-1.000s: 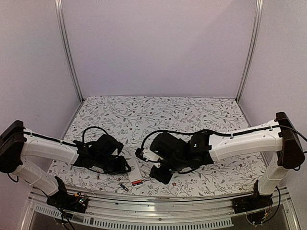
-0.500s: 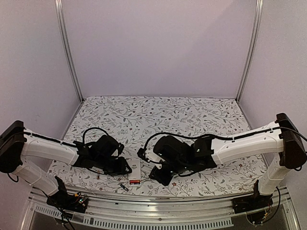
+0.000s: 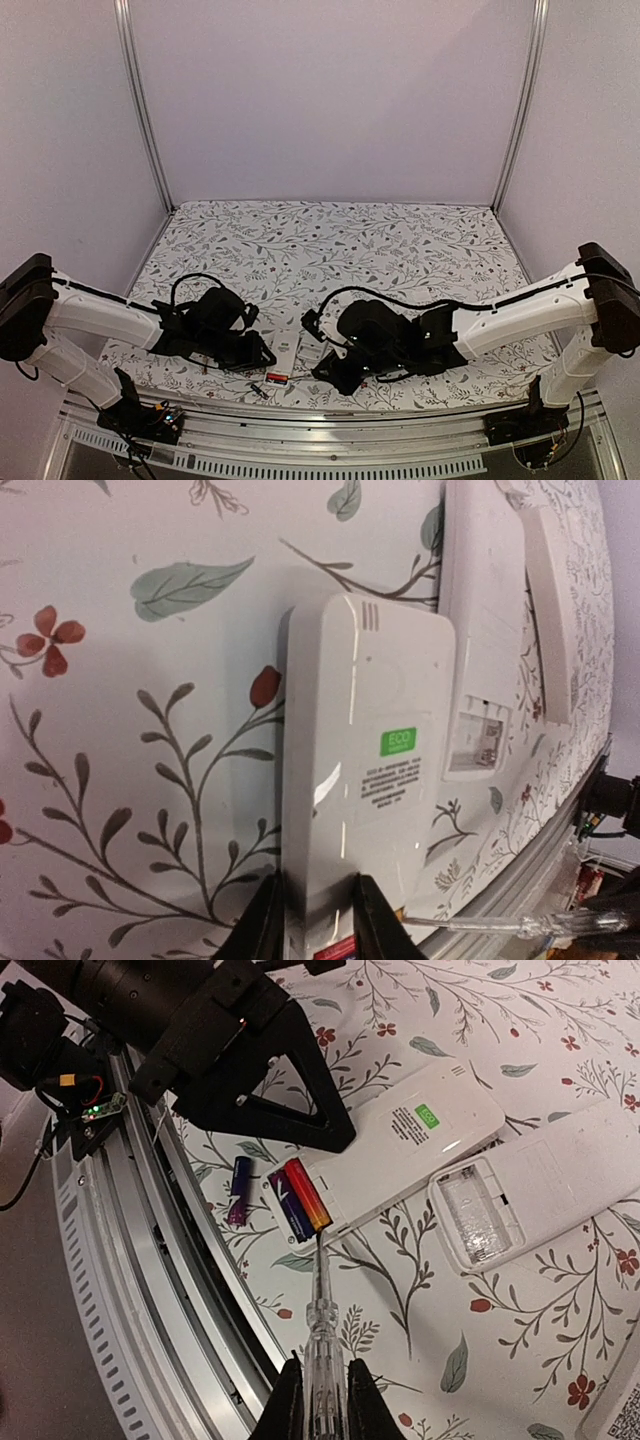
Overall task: Unload the batteries from the remote control
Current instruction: Remove the battery from the remote control without the battery cover.
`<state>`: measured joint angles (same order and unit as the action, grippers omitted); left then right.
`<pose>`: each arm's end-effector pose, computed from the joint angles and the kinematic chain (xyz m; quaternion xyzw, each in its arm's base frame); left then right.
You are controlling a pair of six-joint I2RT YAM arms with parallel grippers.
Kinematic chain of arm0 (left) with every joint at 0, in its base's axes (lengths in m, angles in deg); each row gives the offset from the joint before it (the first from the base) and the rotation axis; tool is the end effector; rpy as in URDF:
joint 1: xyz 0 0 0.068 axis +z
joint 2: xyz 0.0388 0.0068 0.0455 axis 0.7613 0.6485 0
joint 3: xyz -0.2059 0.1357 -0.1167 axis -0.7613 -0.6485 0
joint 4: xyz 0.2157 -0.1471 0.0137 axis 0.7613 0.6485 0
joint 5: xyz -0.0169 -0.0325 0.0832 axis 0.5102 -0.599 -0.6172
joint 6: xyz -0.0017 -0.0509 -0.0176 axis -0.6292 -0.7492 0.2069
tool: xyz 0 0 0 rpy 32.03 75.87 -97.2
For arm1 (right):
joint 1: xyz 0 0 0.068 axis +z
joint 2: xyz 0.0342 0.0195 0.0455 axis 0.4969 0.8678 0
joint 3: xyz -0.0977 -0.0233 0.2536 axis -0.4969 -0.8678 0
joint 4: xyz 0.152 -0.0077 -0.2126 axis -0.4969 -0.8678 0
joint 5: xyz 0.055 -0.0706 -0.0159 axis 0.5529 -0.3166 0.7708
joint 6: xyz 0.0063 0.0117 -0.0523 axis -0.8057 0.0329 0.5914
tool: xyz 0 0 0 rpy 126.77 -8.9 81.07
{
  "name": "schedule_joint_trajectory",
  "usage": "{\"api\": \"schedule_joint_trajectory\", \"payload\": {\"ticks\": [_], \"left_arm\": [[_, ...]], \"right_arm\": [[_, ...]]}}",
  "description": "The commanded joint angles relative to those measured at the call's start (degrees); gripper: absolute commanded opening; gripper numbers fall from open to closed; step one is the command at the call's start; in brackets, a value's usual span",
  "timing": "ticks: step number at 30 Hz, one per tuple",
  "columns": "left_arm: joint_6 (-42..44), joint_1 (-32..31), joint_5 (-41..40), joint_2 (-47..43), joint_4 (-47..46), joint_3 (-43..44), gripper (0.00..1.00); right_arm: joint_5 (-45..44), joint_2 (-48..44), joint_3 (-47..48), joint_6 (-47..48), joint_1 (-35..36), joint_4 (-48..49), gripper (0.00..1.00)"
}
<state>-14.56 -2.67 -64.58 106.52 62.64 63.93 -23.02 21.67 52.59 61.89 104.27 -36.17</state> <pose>0.1391 -0.1897 0.1260 -0.0183 0.9458 -0.3049 0.1105 0.0940 0.3361 0.1863 -0.4040 0.8302 0.2803 0.2628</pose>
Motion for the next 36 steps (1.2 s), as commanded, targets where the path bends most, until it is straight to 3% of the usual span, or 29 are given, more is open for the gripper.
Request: {"api": "schedule_joint_trajectory", "payload": {"ticks": [1,8,36], "left_arm": [[-0.5,-1.2,1.2,0.2,0.8,-1.3,0.23],[-0.9,-1.3,1.4,0.4,0.8,-1.9,0.21],[-1.2,-1.5,1.9,1.0,-1.9,-2.4,0.18]], "right_arm": [[-6.1,0.1,-4.5,-6.1,-0.1,3.9,0.00],[-8.7,-1.6,-7.9,-10.4,-0.1,11.4,0.00],[-1.6,-2.7,-12.6,-17.0,-1.2,29.4,0.00]]}}
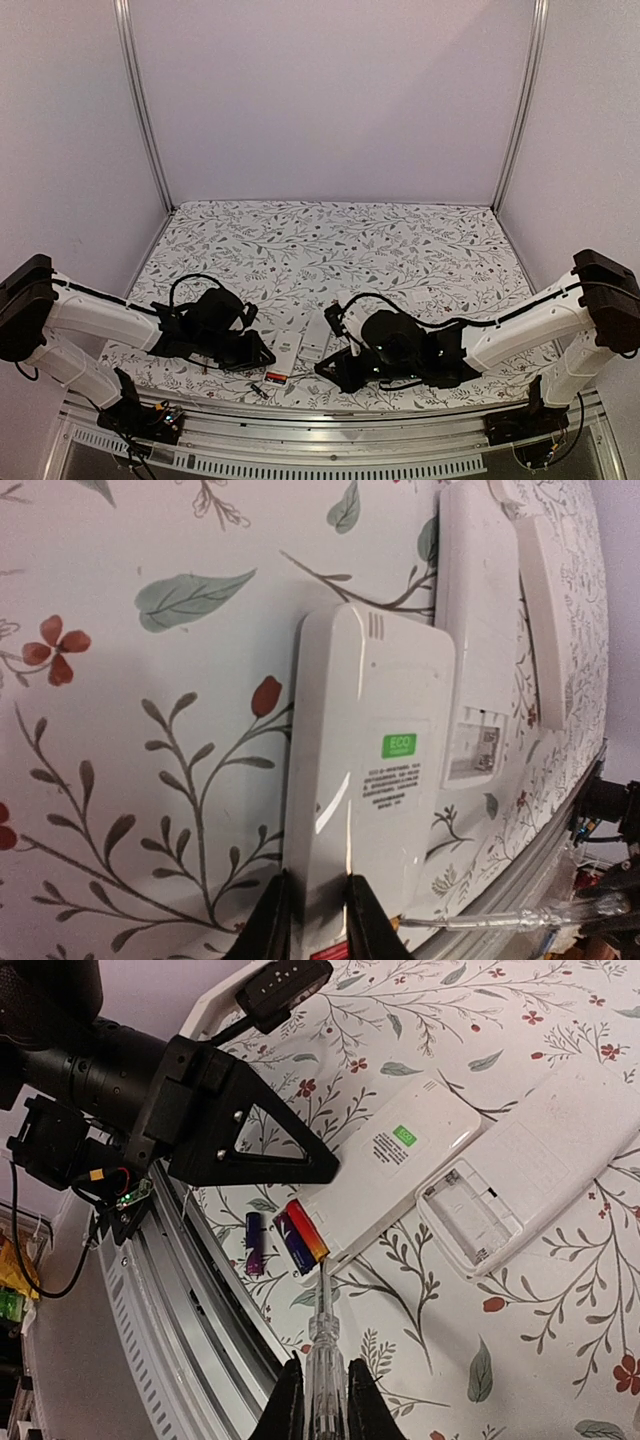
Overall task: Unload the batteries from the remote control
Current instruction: Remove the battery from the remote control without the battery cover.
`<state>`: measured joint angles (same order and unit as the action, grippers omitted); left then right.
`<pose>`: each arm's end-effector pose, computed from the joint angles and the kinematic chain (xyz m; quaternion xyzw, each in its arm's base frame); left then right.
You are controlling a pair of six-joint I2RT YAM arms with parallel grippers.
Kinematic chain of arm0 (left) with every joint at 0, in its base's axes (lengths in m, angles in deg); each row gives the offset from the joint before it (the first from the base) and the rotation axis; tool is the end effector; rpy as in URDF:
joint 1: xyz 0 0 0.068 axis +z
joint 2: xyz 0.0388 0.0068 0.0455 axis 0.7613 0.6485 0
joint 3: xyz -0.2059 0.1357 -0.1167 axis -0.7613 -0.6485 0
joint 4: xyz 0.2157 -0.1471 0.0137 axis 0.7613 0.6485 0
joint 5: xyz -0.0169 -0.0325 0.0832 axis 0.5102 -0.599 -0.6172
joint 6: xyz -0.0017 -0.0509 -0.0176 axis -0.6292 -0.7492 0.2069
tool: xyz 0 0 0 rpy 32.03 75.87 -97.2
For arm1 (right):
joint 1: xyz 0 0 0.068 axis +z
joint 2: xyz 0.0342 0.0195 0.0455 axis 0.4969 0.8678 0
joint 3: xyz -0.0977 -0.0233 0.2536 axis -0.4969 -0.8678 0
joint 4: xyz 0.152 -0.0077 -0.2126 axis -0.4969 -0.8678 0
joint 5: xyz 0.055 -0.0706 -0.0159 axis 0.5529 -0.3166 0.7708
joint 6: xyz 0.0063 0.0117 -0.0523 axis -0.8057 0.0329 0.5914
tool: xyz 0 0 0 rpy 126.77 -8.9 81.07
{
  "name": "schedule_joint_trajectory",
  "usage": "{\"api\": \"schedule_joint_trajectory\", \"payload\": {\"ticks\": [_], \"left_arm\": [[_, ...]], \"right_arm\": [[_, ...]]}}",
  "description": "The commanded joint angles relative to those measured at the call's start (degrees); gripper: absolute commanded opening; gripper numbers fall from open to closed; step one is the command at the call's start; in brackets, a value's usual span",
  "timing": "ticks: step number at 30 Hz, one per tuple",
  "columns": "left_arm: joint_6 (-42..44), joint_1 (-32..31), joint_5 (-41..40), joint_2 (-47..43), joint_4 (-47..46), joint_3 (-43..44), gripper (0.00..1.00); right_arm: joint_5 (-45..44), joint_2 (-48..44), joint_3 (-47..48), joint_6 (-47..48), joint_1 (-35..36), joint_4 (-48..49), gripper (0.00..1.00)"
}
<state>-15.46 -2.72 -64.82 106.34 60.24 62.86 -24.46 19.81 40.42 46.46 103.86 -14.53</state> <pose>0.1385 -0.1890 0.1245 -0.0247 0.9416 -0.3148 0.1170 0.0922 0.3172 0.1652 -0.2658 0.8396 0.3800 0.2828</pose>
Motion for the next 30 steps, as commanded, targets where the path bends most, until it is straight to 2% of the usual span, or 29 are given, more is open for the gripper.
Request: {"api": "schedule_joint_trajectory", "payload": {"ticks": [1,13,30], "left_arm": [[-0.3,-1.5,2.1,1.3,0.5,-1.3,0.18],[-0.4,-1.5,2.1,1.6,0.1,-1.5,0.17],[-0.5,-1.5,1.9,1.3,0.0,-1.5,0.17]], "right_arm": [[0.0,-0.8,-0.5,-1.7,-0.8,8.4,0.00],[1.1,-1.2,-2.1,-2.7,-0.9,15.2,0.00],[0.4,-2.3,-2.9,-2.4,-0.9,16.5,0.00]]}}
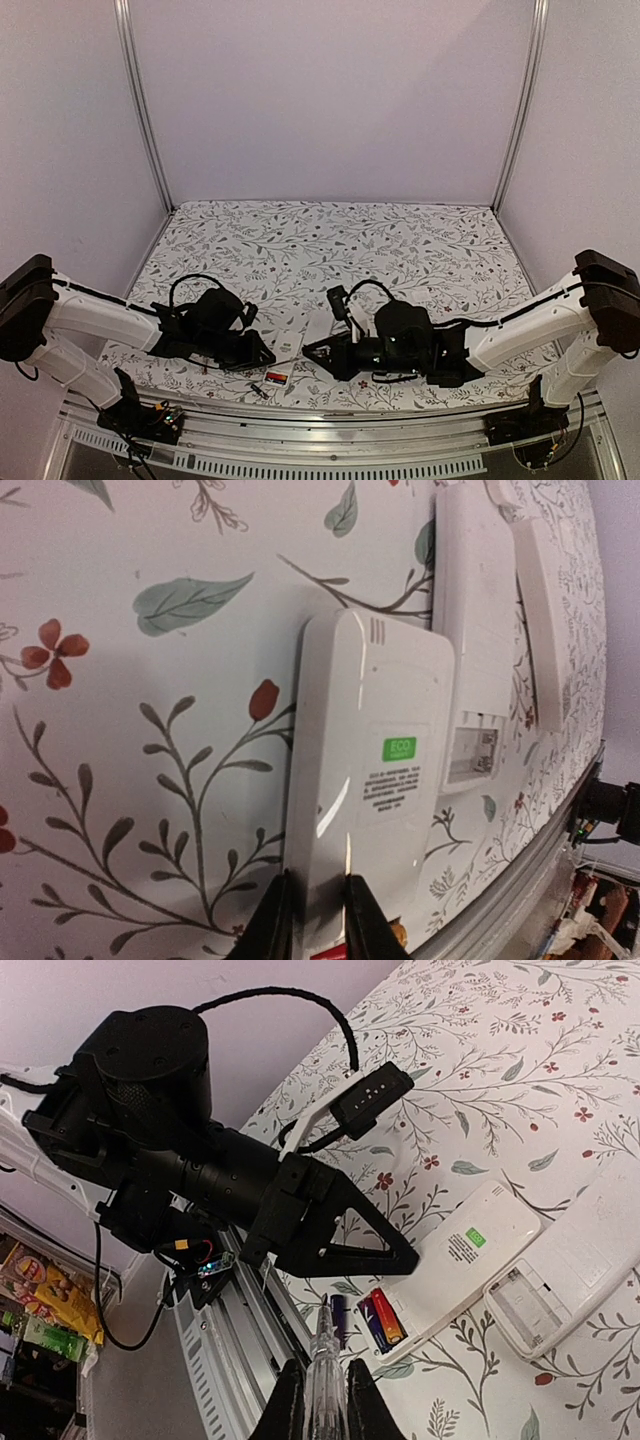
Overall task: Unload the batteries from the remote control
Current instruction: Remove the battery from the remote control without the battery cover.
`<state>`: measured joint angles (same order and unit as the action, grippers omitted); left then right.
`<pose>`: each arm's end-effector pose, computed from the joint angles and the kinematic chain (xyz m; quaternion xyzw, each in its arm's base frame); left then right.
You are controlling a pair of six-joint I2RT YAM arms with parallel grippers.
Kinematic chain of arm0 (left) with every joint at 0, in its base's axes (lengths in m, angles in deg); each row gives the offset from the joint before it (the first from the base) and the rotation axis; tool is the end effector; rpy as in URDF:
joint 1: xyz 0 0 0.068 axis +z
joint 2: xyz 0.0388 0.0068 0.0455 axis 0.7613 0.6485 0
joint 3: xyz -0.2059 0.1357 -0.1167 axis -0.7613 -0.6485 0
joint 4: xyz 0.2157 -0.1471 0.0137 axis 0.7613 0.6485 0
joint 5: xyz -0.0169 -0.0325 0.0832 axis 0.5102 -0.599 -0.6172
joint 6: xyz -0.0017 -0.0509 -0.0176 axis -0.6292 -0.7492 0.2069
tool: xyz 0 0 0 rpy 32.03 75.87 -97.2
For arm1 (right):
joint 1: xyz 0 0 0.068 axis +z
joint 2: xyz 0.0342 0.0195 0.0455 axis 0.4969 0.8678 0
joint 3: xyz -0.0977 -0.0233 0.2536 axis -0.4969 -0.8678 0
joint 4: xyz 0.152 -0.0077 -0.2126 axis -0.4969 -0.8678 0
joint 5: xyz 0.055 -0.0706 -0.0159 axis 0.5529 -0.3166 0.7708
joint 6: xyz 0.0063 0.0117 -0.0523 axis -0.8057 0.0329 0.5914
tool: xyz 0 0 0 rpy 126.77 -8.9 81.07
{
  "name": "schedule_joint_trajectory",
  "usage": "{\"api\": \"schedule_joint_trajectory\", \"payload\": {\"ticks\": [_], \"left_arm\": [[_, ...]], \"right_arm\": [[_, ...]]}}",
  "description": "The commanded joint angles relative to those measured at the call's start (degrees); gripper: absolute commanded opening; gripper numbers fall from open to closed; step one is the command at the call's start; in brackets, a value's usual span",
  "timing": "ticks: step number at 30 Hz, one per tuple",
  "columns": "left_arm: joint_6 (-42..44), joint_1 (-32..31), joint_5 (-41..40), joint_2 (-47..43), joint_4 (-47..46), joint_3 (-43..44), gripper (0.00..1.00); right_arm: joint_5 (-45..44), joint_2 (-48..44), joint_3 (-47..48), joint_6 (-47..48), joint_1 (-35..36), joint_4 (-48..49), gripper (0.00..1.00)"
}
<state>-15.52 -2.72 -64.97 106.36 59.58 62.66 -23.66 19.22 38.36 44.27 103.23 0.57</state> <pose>0.1386 -0.1890 0.1243 -0.0253 0.9404 -0.3171 0.1200 0.0966 0.3211 0.1835 -0.2286 0.7858 0.4722 0.3274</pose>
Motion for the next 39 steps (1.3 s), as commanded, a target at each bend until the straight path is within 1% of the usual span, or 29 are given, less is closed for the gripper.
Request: {"api": "schedule_joint_trajectory", "payload": {"ticks": [1,7,12,39], "left_arm": [[-0.4,-1.5,2.0,1.2,0.7,-1.3,0.17],[-0.6,-1.5,2.0,1.0,0.7,-1.4,0.17],[-0.5,-1.6,2.0,1.1,0.7,-1.4,0.17],[-0.4,-1.5,2.1,1.2,0.7,-1.3,0.17]], "right_arm": [[-0.6,-1.8,-1.0,-0.2,-0.3,0.9,0.00],[-4.4,-2.3,-0.4,0.9,-0.3,-6.9,0.00],[-4.9,-2.5,0.1,2.1,-0.2,-10.8,0.00],[-3.0,2.0,3.1,5.6,-0.2,-11.8,0.00]]}}
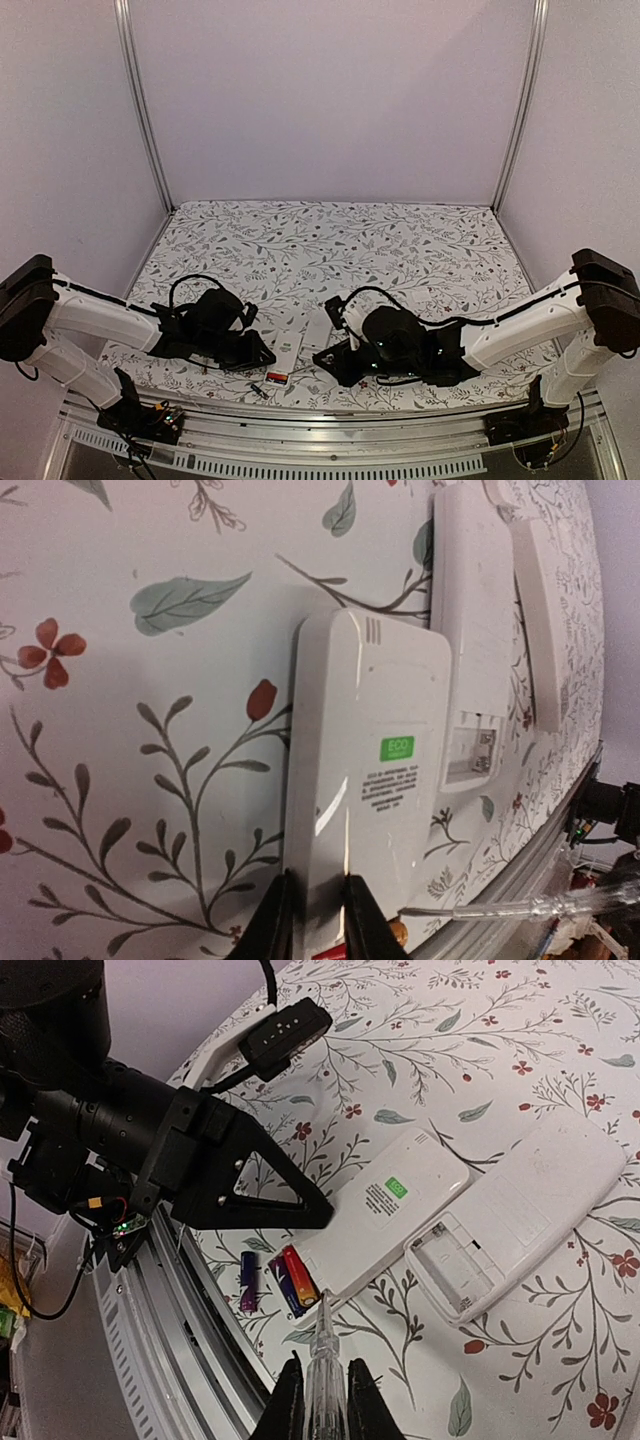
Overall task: Unload the batteries from the remote control
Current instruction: Remove the battery from the remote control without the battery cover.
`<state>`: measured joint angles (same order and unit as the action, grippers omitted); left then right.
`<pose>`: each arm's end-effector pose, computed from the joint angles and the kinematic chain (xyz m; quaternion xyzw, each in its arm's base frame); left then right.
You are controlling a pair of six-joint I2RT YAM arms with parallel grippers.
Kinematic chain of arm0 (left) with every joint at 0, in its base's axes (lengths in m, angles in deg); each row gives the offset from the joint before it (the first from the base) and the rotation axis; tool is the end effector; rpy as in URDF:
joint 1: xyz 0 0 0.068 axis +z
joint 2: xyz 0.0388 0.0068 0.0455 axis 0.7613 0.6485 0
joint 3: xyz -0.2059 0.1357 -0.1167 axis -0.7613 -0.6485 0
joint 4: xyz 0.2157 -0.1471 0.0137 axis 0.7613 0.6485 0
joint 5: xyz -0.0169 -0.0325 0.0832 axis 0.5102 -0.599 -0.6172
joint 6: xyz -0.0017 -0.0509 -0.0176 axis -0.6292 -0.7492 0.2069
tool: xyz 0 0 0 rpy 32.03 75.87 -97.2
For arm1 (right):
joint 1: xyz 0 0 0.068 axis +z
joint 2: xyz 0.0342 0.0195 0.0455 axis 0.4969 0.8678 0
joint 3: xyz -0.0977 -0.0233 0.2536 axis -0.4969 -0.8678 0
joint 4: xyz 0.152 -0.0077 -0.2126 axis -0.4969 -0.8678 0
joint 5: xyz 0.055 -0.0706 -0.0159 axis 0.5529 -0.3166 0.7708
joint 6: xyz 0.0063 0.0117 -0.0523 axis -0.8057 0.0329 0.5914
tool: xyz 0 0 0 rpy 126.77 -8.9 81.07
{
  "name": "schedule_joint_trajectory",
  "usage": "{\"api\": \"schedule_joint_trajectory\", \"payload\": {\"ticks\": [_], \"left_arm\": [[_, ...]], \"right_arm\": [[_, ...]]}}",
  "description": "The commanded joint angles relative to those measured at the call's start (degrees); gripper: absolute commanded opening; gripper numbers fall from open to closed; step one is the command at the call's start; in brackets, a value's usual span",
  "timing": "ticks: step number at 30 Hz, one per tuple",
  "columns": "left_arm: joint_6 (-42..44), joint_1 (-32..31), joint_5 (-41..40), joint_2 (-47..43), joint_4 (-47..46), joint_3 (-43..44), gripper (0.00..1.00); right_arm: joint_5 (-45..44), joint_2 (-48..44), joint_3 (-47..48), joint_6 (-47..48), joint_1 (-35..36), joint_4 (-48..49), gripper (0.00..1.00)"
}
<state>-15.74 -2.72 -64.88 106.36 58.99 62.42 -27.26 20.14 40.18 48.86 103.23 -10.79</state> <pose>0.1385 -0.1889 0.1240 -0.0265 0.9393 -0.3201 0.1204 0.0982 0.3186 0.1683 -0.2621 0.8262 0.3795 0.3235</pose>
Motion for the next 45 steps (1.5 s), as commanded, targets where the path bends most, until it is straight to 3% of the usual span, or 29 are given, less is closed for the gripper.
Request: {"api": "schedule_joint_trajectory", "payload": {"ticks": [1,12,19,32,45], "left_arm": [[-0.2,-1.5,2.0,1.2,1.3,-1.1,0.17],[-0.1,-1.6,2.0,1.3,1.3,-1.0,0.17],[-0.2,-1.5,2.0,1.0,1.3,-1.1,0.17],[-0.1,-1.5,2.0,1.0,1.4,-1.2,0.16],[-0.1,-1.5,2.2,1.0,1.4,-1.1,0.16]], "right_arm": [[0.8,1.1,1.3,1.0,-0.2,-0.4,0.00],[8.8,2.6,2.5,0.7,-0.3,0.8,0.00],[5.9,4.0,2.6,0.2,-0.2,1.3,0.00],[0.4,-2.5,1.1,0.9,-0.5,0.4,0.00],[1.1,0.7,1.2,0.9,-1.8,-0.4,0.00]]}}
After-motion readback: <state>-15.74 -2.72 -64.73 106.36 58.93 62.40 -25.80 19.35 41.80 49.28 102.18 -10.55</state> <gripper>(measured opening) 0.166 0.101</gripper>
